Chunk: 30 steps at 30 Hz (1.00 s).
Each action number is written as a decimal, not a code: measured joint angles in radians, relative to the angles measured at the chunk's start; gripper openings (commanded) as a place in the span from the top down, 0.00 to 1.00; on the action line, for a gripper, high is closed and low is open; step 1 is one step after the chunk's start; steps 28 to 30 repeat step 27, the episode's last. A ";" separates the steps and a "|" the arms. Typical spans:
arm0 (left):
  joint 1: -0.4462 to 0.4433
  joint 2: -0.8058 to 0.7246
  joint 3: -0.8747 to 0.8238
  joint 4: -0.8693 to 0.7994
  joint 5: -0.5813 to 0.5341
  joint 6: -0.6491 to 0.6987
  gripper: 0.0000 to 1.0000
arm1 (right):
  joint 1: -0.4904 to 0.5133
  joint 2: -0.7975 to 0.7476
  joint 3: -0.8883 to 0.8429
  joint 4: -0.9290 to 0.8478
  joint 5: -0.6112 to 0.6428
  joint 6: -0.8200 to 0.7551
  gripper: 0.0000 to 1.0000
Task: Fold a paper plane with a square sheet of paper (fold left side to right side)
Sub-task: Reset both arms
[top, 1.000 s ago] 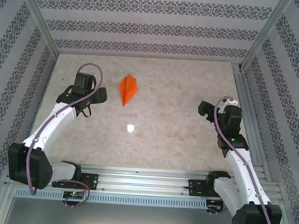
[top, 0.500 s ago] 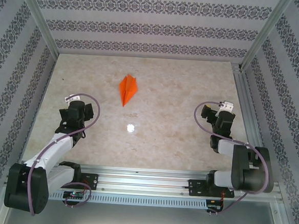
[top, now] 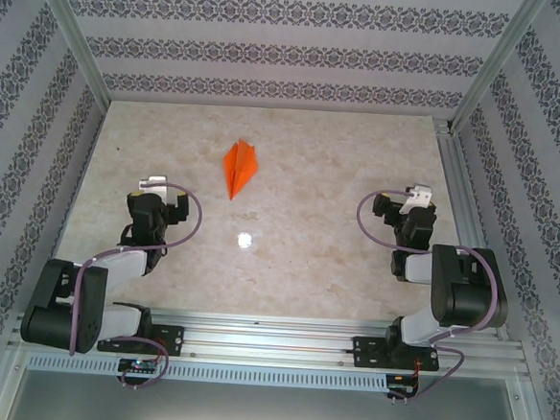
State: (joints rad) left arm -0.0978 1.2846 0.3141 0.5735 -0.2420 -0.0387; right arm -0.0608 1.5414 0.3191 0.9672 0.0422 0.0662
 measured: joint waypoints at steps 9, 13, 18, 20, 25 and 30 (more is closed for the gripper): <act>0.000 0.252 0.014 0.269 0.119 0.047 0.00 | 0.000 0.000 0.000 0.007 0.000 -0.010 0.02; 0.008 0.283 0.064 0.246 0.141 0.054 0.00 | 0.000 0.000 0.000 0.007 0.000 -0.010 0.02; 0.013 0.283 0.084 0.248 0.148 0.054 0.00 | 0.000 0.000 0.000 0.007 0.000 -0.010 0.02; 0.013 0.283 0.084 0.248 0.149 0.054 0.00 | 0.003 0.000 0.000 0.007 0.001 -0.013 0.02; 0.013 0.283 0.084 0.248 0.152 0.054 0.00 | 0.033 0.000 0.000 0.006 0.017 -0.025 0.02; 0.013 0.283 0.084 0.248 0.152 0.054 0.00 | 0.035 0.000 0.000 0.006 0.019 -0.029 0.02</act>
